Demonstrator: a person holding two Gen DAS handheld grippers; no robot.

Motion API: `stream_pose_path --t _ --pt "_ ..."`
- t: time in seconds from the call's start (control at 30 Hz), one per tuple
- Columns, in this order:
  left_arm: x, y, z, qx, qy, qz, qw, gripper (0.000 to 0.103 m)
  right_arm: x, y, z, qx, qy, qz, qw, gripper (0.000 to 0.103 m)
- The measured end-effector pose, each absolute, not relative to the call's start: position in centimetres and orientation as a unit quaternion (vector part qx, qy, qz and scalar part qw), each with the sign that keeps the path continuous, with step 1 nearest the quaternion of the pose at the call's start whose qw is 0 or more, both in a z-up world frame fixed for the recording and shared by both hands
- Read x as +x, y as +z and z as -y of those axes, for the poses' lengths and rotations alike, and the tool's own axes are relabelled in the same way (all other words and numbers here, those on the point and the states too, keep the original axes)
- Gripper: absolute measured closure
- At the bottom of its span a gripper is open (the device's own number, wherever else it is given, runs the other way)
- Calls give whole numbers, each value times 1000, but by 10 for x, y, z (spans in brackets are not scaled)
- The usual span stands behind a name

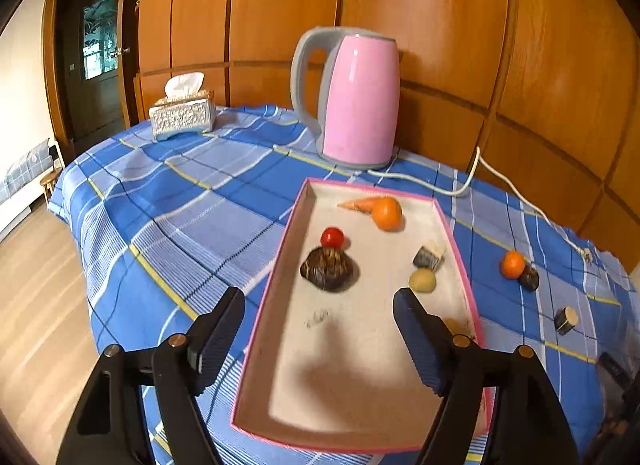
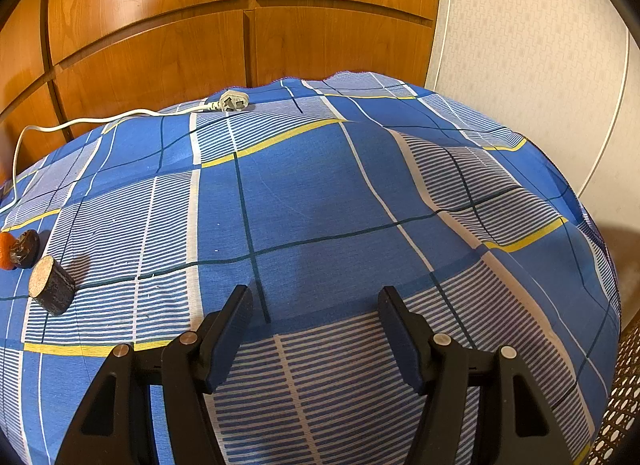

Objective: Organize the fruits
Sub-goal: 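Reach the right gripper to the orange on the cover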

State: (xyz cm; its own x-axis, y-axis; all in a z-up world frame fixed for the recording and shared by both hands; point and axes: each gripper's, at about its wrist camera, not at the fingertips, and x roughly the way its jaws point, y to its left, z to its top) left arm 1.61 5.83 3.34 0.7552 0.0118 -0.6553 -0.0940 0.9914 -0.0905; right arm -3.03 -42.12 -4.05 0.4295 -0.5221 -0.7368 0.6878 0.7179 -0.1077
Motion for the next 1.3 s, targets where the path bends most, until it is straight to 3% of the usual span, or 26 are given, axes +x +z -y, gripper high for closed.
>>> stream_pose_path --t 0.23,1.03,1.3 --pt "16 18 -59 -55 49 -358 931 13 -30 -41 421 105 -361 -394 839 37" --pt "21 -35 -63 -63 55 -408 909 12 -25 -37 423 104 -357 -411 832 37" --pt "20 -39 -64 -69 57 -413 906 12 4 -10 395 113 -248 -419 866 37"
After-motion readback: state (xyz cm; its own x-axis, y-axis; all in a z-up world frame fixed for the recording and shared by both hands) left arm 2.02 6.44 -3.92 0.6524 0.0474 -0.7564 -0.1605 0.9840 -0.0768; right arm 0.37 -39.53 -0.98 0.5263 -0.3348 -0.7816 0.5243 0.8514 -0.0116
